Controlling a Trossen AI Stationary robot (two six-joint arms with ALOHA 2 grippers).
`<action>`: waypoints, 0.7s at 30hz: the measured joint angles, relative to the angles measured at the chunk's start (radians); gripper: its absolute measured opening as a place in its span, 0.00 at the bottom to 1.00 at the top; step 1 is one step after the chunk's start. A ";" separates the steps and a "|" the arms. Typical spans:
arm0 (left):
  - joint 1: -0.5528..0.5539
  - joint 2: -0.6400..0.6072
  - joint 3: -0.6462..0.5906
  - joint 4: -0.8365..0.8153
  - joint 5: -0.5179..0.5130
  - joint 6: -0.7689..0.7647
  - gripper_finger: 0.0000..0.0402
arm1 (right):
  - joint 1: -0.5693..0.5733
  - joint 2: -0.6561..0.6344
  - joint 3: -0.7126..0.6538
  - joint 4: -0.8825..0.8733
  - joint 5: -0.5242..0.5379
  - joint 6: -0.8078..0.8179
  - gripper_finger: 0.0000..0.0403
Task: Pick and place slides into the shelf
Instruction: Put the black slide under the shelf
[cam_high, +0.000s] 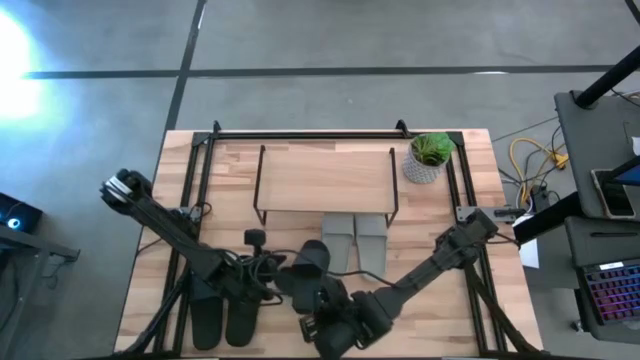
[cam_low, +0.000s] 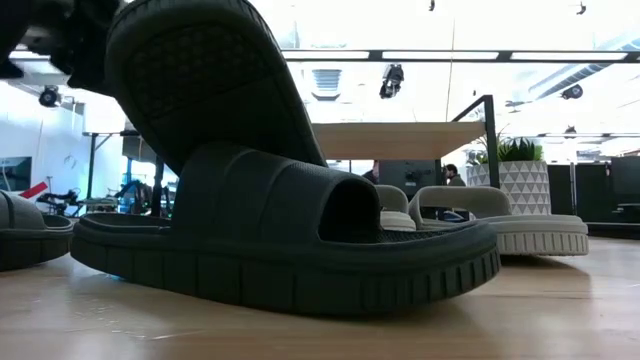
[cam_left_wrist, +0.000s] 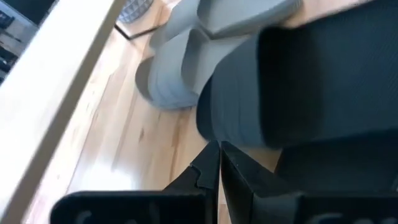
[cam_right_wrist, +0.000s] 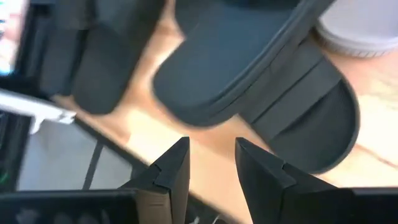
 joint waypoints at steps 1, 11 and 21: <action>0.000 -0.009 -0.014 -0.001 0.006 -0.015 0.00 | -0.007 0.002 -0.007 -0.007 -0.008 0.007 0.29; -0.013 -0.072 -0.095 0.017 0.071 -0.148 0.00 | -0.015 -0.002 0.015 -0.403 -0.047 0.216 0.22; -0.025 -0.081 -0.093 0.103 0.183 -0.153 0.00 | -0.127 0.002 -0.039 -0.268 -0.097 0.132 0.02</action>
